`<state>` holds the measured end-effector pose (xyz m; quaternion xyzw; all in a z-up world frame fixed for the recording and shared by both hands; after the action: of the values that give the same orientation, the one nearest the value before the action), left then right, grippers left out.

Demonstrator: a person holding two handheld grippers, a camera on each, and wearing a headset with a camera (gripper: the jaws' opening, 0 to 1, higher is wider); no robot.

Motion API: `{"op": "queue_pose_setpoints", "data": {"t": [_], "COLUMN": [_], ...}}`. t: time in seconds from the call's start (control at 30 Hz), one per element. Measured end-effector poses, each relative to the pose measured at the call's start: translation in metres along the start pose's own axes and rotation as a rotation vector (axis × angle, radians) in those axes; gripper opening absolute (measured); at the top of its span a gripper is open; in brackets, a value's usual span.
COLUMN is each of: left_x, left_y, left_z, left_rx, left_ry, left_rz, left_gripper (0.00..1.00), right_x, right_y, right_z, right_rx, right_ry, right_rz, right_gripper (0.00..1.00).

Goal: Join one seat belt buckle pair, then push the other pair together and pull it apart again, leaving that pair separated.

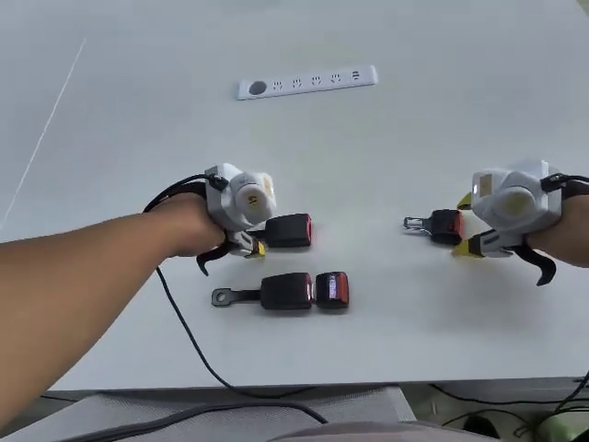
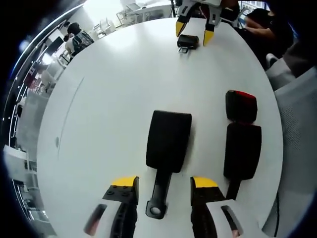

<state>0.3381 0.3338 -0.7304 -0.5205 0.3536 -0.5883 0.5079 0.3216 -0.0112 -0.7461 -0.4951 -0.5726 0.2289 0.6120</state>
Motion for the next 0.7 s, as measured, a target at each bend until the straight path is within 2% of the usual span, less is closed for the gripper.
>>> {"op": "queue_pose_setpoints", "data": {"t": [0.1, 0.13, 0.17, 0.23, 0.27, 0.37, 0.4, 0.47, 0.5, 0.57, 0.6, 0.7], "left_x": [-0.012, -0.014, -0.016, -0.020, -0.023, -0.028, -0.036, -0.041, -0.045, -0.049, -0.051, -0.062], "left_y": [-0.009, -0.012, -0.018, -0.026, -0.034, -0.047, -0.047, -0.053, -0.057, -0.065, -0.066, -0.071], "left_z": [-0.006, -0.007, -0.010, -0.015, -0.019, -0.033, -0.035, -0.043, -0.048, -0.057, -0.061, -0.069], "left_rx": [0.023, 0.034, 0.050, 0.072, 0.112, 0.139, 0.155, 0.165, 0.169, 0.188, 0.189, 0.201], "left_ry": [-0.003, -0.013, -0.028, -0.028, -0.008, -0.029, -0.058, -0.104, -0.183, -0.282, -0.293, -0.302], "left_rz": [0.000, -0.008, -0.036, -0.042, -0.045, -0.087, -0.103, -0.131, -0.169, -0.220, -0.233, -0.228], "left_gripper": [0.45, 0.46, 0.47, 0.47, 0.47, 0.49, 0.50, 0.52, 0.52, 0.57, 0.60, 0.65], "right_x": [0.002, 0.004, 0.005, 0.008, 0.009, 0.009, 0.010, 0.009, 0.008, 0.004, 0.004, 0.002], "right_y": [-0.004, -0.006, -0.009, -0.014, -0.019, -0.030, -0.035, -0.041, -0.046, -0.054, -0.056, -0.065], "right_z": [0.006, 0.008, 0.012, 0.018, 0.023, 0.036, 0.041, 0.047, 0.050, 0.053, 0.054, 0.061], "right_rx": [-0.044, -0.053, -0.058, -0.076, -0.084, -0.086, -0.086, -0.094, -0.097, -0.117, -0.124, -0.117], "right_ry": [0.021, 0.036, 0.055, 0.080, 0.084, 0.115, 0.127, 0.153, 0.192, 0.261, 0.286, 0.343], "right_rz": [-0.031, -0.040, -0.049, -0.083, -0.102, -0.138, -0.154, -0.168, -0.190, -0.200, -0.211, -0.231], "right_gripper": [0.52, 0.55, 0.57, 0.65, 0.66, 0.67, 0.68, 0.69, 0.70, 0.72, 0.75, 0.79]}}
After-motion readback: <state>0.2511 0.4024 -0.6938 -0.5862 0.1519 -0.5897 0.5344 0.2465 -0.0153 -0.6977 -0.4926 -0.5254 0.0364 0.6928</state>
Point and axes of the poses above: the centre of the closed fingertips' face, and the gripper's own axes: y roughly forward along the fingers, z roughly to its left, x roughly out of its top, the point moved 8 cm from there along -y, roughly backward along the fingers, and after that the axes turned 7 degrees about y, right-handed, at the moved point
